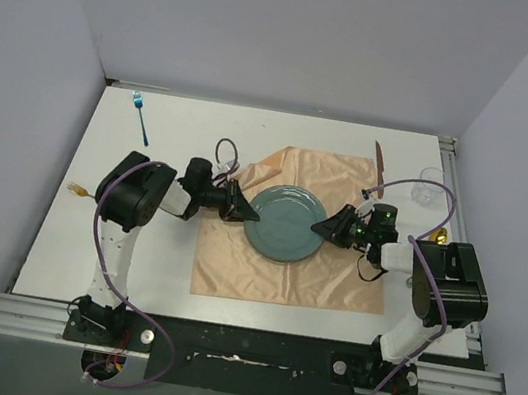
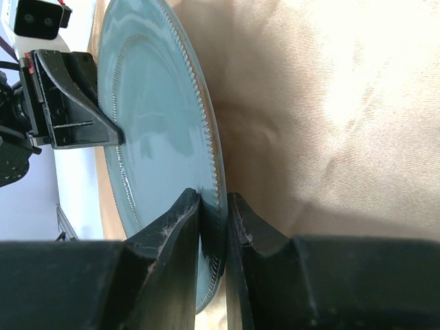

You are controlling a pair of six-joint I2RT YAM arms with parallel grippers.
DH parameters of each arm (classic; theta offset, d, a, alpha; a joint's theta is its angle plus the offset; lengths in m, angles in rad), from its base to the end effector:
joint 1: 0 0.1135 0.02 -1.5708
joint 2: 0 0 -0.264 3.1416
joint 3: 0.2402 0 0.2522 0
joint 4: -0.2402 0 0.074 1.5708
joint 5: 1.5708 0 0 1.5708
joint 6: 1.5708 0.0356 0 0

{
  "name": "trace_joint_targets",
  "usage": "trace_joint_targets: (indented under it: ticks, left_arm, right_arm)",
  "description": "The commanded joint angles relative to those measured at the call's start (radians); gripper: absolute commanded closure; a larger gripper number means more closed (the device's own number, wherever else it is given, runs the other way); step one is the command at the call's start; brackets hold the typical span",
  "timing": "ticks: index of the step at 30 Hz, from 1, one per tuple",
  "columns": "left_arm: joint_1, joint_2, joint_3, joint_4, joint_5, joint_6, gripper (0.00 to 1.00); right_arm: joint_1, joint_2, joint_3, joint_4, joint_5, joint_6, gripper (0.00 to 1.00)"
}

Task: Set the dinner table for one person
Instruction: Place the plate on the napkin.

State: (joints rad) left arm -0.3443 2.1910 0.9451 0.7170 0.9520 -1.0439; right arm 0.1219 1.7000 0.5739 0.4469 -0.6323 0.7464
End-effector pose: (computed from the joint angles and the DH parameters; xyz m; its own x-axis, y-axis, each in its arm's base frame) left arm 0.3575 -0.1590 0.0676 -0.9803 -0.1811 -0.0789 0.0208 0.3024 -0.9530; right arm 0.2887 0.0566 0.1155 -0.8343 0.4496 -0.3191 0.0163 0.5986 0.8009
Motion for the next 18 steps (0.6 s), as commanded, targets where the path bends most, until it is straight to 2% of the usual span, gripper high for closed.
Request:
trace_joint_targets:
  ticks: [1,6,16,18]
  left_arm:
    - [-0.016,-0.026,0.054,-0.066,-0.052,0.061,0.99]
    - [-0.015,-0.025,0.054,-0.102,-0.061,0.088,0.96]
    - [-0.012,-0.015,0.063,-0.128,-0.073,0.106,0.71]
    - [-0.01,-0.012,0.062,-0.129,-0.076,0.108,0.68]
  right_arm:
    - [0.004,0.033,0.01,-0.029,0.023,-0.105,1.0]
    - [-0.017,0.049,0.002,-0.025,0.018,-0.114,1.0]
    - [-0.061,0.073,-0.017,-0.009,0.013,-0.126,1.0]
    - [-0.067,0.081,-0.017,-0.006,0.01,-0.128,0.94]
